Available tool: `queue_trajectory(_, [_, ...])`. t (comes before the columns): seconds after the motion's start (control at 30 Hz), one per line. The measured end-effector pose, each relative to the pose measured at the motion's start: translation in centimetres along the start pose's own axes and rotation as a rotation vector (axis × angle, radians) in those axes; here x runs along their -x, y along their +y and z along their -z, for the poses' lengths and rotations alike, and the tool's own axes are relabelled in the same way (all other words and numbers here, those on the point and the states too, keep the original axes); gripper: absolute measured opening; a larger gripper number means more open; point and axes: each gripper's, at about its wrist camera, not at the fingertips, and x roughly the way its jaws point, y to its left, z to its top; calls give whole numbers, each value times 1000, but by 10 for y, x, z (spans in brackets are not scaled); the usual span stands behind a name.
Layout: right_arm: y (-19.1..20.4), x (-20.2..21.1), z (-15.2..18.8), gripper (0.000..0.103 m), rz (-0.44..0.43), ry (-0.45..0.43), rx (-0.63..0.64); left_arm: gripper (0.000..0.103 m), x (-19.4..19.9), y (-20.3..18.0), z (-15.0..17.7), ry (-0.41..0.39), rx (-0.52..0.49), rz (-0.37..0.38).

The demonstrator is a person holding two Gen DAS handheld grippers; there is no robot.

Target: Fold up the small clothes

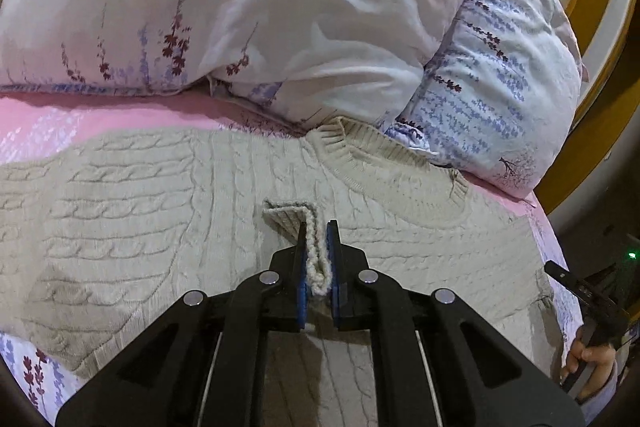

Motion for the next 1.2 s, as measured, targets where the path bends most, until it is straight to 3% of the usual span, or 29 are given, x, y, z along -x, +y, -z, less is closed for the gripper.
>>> queue_trajectory(0.07, [-3,-16,-3,39,7,62,6,8,-1,2,0,11,11,2])
queue_trajectory(0.17, [-2,-21,0,14,-47,58,16,8,-2,1,1,17,9,3])
queue_trajectory(0.33, [-24,-19,3,10,-86,41,-105,8,-6,-7,-2,5,-2,23])
queue_trajectory(0.43, [-22,-16,4,10,-33,19,-129,8,-12,-5,0,27,7,16])
queue_trajectory(0.47, [-22,-17,3,13,-8,21,-128,8,-14,-2,1,36,18,13])
queue_trajectory(0.57, [-13,-8,1,37,103,-7,-92,10,-21,8,4,82,43,-1])
queue_trajectory(0.6, [-5,1,2,37,130,-51,-63,10,-21,10,5,82,51,6])
queue_trajectory(0.7, [24,14,5,37,66,-98,45,11,-22,7,5,84,44,-3])
queue_trajectory(0.77, [58,13,11,37,-13,-63,164,12,-20,8,5,89,56,5])
queue_trajectory(0.9, [101,0,25,40,-36,7,289,15,7,25,4,91,137,59])
queue_trajectory(1.03, [129,-6,31,46,-106,43,329,54,68,64,10,2,188,30])
queue_trajectory(1.2, [195,-1,43,47,-185,50,459,55,145,150,31,-103,367,-96])
